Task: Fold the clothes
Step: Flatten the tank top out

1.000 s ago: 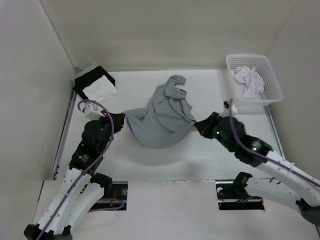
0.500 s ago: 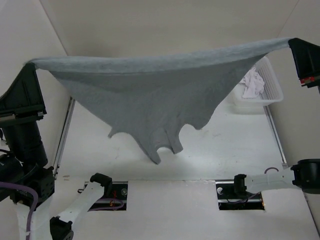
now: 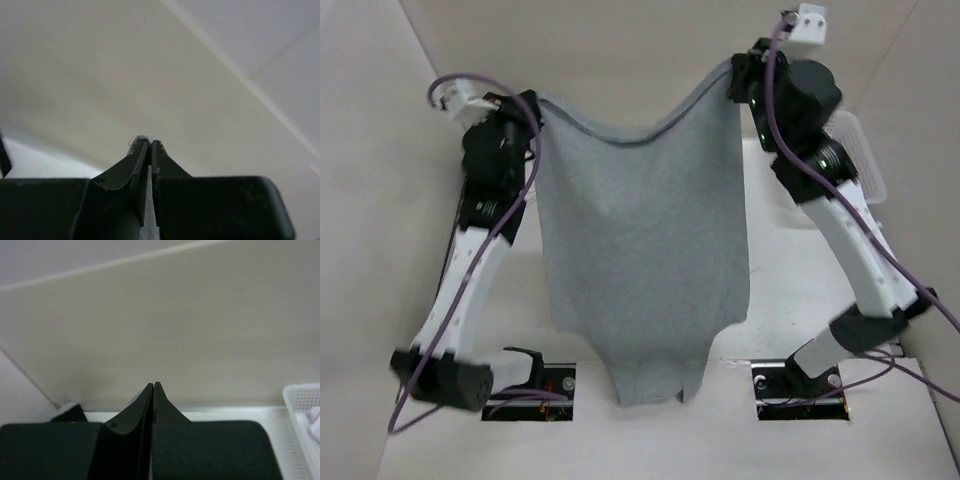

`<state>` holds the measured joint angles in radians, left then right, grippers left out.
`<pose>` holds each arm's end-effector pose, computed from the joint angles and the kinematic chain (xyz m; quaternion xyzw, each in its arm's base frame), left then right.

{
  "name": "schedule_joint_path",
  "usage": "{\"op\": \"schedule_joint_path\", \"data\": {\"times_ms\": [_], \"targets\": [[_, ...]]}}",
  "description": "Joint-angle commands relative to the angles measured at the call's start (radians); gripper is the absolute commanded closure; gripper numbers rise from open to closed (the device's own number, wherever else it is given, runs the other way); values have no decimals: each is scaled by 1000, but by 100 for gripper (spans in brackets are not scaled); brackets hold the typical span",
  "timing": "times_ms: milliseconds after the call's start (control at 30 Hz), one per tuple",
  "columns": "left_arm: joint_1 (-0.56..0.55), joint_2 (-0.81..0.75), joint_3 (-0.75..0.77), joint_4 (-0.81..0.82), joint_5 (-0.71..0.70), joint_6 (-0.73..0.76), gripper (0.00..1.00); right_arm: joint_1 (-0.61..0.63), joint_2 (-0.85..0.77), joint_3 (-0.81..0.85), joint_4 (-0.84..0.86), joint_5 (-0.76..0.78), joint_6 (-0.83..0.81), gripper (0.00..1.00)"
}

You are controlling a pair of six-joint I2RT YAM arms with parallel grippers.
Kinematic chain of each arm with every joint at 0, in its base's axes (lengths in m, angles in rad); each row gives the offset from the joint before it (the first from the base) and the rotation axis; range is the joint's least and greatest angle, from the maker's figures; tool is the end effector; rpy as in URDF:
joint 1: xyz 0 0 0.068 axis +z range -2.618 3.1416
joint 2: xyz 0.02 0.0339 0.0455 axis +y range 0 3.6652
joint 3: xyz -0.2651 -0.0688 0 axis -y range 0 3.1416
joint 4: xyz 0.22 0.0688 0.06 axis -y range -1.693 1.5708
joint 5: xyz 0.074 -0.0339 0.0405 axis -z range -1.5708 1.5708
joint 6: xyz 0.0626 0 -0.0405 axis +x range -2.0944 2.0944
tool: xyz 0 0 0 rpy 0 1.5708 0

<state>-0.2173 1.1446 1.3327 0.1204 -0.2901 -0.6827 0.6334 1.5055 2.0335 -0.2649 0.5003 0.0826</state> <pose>0.2411 -0.0349 0.4956 -0.2482 0.5412 -0.2707 0.7564 0.2491 0.1457 0.5742 0.0288 0.6205 0.1284 0.7730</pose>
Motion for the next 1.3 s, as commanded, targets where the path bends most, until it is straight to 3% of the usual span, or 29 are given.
{"op": "schedule_joint_path", "data": {"times_ms": [0, 133, 200, 333, 500, 633, 767, 900, 1000, 1100, 1267], "targets": [[60, 180, 155, 24, 47, -9, 100, -141, 146, 188, -79, -241, 167, 100], [91, 361, 432, -63, 133, -23, 100, -235, 391, 615, -222, -310, 203, 100], [95, 388, 509, -85, 147, -20, 100, -264, 439, 746, -253, -338, 223, 100], [101, 368, 559, -88, 166, -21, 100, -292, 340, 667, -197, -368, 256, 100], [101, 270, 508, -58, 146, -5, 100, -288, 213, 572, -204, -393, 259, 100], [80, 146, 368, -45, 118, 12, 100, -243, -2, 262, -157, -379, 263, 100], [28, -98, 15, 41, 89, 5, 100, -122, -339, -280, -1, -307, 266, 100], [-46, -365, -339, 16, 28, -9, 99, 16, -632, -761, 33, -200, 311, 100], [-101, -592, -577, -120, -15, -40, 99, 134, -836, -1094, -3, -142, 457, 100], [-147, -773, -708, -347, -17, -84, 99, 295, -984, -1335, -88, -79, 647, 100], [-205, -968, -817, -644, -9, -216, 99, 635, -1070, -1455, -313, 70, 906, 100]]}}
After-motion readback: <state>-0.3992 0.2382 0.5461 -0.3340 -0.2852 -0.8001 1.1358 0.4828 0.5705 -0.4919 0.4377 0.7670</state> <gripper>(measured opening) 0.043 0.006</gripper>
